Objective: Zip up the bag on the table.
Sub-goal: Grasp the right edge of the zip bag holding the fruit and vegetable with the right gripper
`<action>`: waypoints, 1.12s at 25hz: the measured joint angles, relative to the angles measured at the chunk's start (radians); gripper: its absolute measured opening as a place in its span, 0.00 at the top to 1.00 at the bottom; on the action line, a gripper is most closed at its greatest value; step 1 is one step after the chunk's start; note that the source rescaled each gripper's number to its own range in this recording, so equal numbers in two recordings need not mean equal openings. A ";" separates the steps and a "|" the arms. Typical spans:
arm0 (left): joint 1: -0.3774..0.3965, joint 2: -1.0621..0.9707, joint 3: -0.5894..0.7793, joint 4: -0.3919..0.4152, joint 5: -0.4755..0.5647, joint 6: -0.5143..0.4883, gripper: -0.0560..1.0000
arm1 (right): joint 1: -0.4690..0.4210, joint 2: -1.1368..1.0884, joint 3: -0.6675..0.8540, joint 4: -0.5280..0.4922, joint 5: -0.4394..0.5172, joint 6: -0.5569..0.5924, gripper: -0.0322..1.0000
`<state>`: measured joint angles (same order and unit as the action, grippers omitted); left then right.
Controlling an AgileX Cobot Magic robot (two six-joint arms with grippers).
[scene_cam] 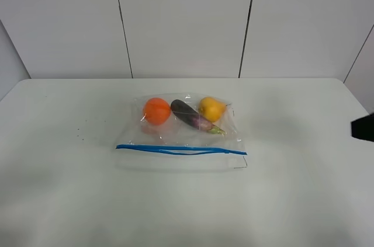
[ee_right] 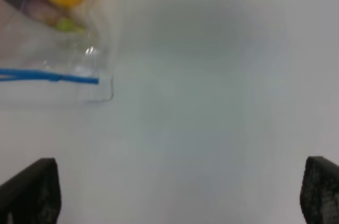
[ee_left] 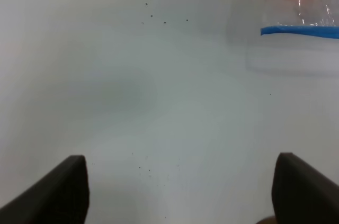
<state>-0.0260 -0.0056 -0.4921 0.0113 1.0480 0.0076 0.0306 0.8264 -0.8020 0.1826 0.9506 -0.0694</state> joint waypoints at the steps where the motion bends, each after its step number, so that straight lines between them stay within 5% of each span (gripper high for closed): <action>1: 0.000 0.000 0.000 0.000 0.000 0.000 0.00 | 0.000 0.073 -0.019 0.021 -0.001 0.000 0.00; 8: 0.000 0.000 0.000 0.000 0.000 0.000 0.00 | 0.000 0.503 -0.067 0.210 -0.117 -0.063 0.00; 17: 0.000 0.000 0.000 0.000 0.000 0.000 0.00 | 0.000 0.860 -0.081 0.525 -0.299 -0.403 0.00; 22: 0.000 0.000 0.000 0.000 0.000 0.000 0.00 | -0.003 0.989 -0.122 0.743 -0.281 -0.621 0.00; 28: 0.000 0.000 0.000 0.000 0.000 0.000 0.00 | -0.074 1.140 -0.209 0.943 -0.105 -0.763 0.00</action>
<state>-0.0260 -0.0056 -0.4921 0.0113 1.0480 0.0076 -0.0434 1.9663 -1.0113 1.1260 0.8456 -0.8328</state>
